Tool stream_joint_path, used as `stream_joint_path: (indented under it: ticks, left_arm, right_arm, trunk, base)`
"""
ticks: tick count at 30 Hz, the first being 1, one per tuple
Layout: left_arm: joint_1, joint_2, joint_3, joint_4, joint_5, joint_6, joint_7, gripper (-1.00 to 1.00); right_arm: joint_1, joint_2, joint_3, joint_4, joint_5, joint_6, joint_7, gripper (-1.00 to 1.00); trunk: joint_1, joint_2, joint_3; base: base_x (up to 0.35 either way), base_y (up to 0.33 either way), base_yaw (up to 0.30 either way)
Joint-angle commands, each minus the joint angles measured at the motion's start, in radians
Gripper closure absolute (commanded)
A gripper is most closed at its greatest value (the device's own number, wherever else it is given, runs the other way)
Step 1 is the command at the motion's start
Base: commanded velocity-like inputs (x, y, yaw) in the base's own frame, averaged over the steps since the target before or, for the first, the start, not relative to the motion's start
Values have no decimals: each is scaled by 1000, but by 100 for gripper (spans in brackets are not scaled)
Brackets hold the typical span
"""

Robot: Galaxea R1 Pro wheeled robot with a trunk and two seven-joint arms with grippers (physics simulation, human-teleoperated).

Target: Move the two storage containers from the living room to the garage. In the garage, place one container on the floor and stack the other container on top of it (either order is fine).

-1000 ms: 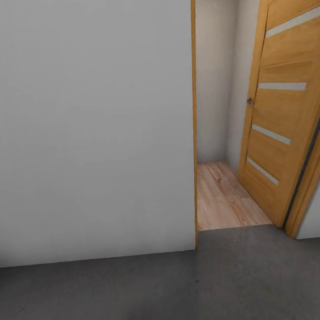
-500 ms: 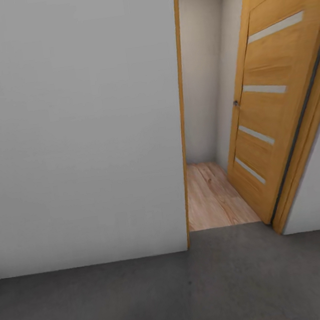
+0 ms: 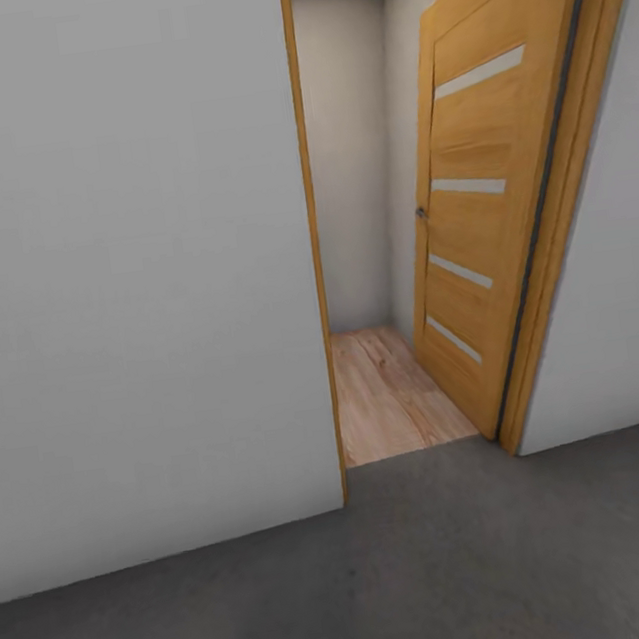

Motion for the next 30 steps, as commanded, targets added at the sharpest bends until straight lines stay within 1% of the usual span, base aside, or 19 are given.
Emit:
stream_joint_path:
  ticks: [1, 2, 3, 8, 11, 30]
  left_arm:
    - [0, 0, 6, 1, 6, -4, -5, -100]
    - [0, 1, 6, 1, 6, -3, -17, -100]
    - [0, 4, 5, 1, 6, -2, -49, -100]
    - [0, 5, 5, 1, 6, -3, -55, -100]
    - [0, 5, 5, 1, 7, -3, -54, -100]
    - [0, 4, 6, 0, 7, -5, -49, -100]
  right_arm:
    - [-1, 1, 8, 3, -9, -5, -1, -100]
    - [-1, 1, 8, 3, -9, -5, -1, -100]
    - [-1, 1, 8, 3, -9, -5, -1, -100]
    - [-1, 1, 8, 3, -10, -5, -1, -100]
    - [-1, 1, 8, 3, -10, -5, -1, -100]
    - [-1, -1, 8, 3, -11, -5, 0, -100]
  trunk:
    - [0, 0, -1]
    - [0, 0, 0]
    - [0, 0, 0]
    - [0, 0, 1]
    - [0, 0, 1]
    - [0, 0, 5]
  base:
    - [246, 0, -282]
    - [270, 0, -282]
    - [305, 0, -282]
    - [302, 0, -282]
    - [175, 0, -282]
    - [9, 0, -286]
